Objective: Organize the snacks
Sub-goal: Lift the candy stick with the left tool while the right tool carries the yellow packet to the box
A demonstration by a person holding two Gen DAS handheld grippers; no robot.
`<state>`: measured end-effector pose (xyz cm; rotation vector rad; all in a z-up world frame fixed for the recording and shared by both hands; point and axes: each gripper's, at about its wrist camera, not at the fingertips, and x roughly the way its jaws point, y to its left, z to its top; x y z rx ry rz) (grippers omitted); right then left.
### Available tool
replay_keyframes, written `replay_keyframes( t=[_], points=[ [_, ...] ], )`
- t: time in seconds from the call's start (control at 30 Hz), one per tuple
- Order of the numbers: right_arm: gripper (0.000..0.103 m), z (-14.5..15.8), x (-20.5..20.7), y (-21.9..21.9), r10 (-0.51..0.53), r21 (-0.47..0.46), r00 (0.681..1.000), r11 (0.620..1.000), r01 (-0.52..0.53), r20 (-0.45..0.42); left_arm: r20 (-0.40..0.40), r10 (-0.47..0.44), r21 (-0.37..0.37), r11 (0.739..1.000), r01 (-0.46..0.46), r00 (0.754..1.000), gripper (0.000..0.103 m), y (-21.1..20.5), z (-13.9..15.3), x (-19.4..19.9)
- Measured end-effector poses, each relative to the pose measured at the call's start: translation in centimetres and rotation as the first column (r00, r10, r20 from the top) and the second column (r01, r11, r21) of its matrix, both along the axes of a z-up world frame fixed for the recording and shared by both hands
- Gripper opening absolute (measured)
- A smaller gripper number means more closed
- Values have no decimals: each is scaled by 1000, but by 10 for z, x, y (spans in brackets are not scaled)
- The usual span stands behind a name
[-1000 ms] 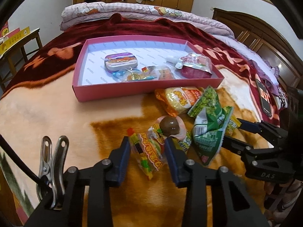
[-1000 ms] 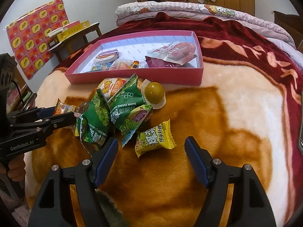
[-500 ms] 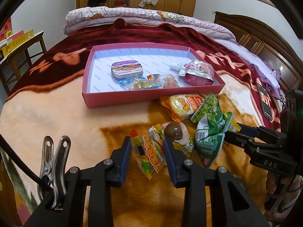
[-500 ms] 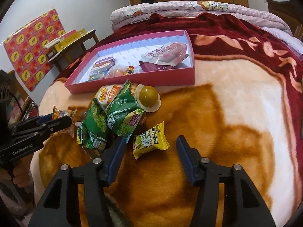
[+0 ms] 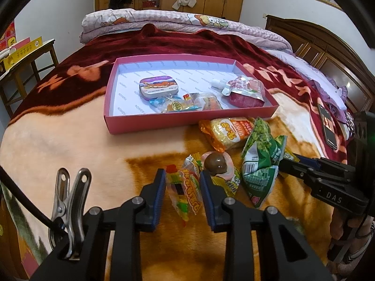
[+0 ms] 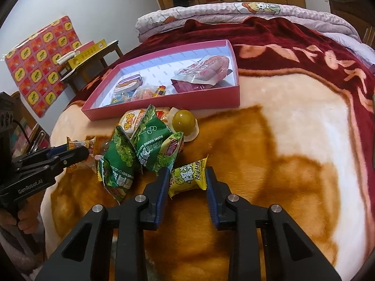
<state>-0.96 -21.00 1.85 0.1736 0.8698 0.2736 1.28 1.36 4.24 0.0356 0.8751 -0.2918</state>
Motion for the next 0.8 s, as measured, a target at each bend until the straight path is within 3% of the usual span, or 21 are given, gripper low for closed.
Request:
replay_keyframes(
  t=[0.8],
  points=[
    [30, 23, -6, -6, -25, 13, 997, 1000, 24, 77, 38, 34, -18, 999, -33, 999, 29, 10, 18, 0]
  ],
)
